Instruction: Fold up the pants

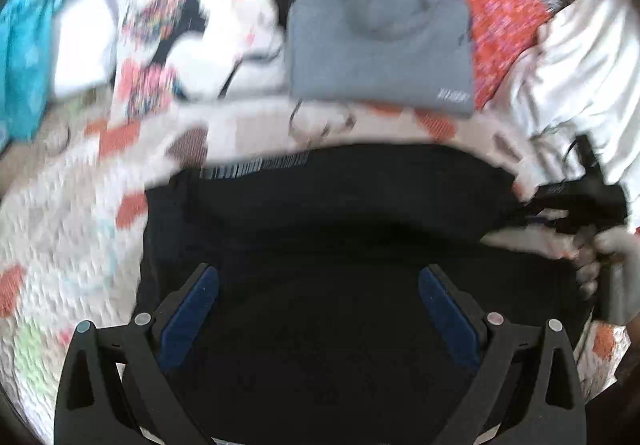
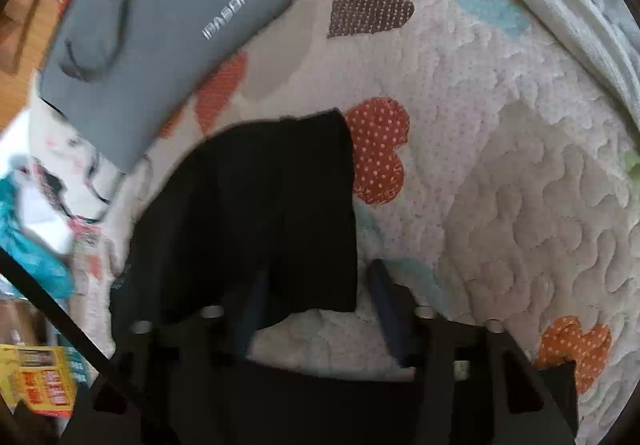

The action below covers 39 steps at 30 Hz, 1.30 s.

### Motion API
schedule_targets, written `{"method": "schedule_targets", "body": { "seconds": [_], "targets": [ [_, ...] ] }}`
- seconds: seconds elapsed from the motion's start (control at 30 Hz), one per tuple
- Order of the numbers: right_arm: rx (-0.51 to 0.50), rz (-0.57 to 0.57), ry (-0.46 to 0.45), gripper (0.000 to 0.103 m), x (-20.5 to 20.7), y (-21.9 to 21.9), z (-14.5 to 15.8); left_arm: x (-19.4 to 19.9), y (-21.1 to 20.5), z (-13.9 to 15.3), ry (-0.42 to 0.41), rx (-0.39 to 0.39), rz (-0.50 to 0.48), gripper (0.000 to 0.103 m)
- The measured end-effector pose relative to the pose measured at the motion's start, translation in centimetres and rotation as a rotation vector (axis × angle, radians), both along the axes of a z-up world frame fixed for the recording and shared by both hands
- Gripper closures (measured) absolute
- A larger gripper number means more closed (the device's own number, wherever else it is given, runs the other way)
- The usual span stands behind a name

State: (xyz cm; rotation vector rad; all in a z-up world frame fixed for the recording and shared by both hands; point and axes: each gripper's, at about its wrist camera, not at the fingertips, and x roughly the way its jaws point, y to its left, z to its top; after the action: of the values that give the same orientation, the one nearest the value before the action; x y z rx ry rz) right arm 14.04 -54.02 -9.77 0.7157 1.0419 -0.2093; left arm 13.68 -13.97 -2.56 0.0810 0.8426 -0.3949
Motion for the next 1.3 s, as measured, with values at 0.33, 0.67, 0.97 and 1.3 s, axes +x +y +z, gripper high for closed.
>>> {"method": "schedule_targets", "body": {
  "seconds": [0.33, 0.67, 0.97, 1.3],
  "targets": [
    [-0.228, -0.065, 0.021, 0.09, -1.1, -1.9, 2.6, 1.7, 3.9, 0.0, 0.049, -0.082, 0.118, 0.003],
    [-0.286, -0.319, 0.078, 0.057, -4.4, -5.3, 1.9, 2.3, 4.9, -0.6, 0.096, -0.105, 0.147, 0.003],
    [-0.07, -0.107, -0.11, 0.054, 0.1, -6.4, 0.8, 2.2, 3.5, -1.2, 0.083, -0.076, 0.114, 0.003],
    [-0.436, -0.18, 0.063, 0.092, 4.6, -6.0, 0.7, 3.9, 3.6, -2.8, 0.113, -0.043, 0.141, 0.003]
  ]
}}
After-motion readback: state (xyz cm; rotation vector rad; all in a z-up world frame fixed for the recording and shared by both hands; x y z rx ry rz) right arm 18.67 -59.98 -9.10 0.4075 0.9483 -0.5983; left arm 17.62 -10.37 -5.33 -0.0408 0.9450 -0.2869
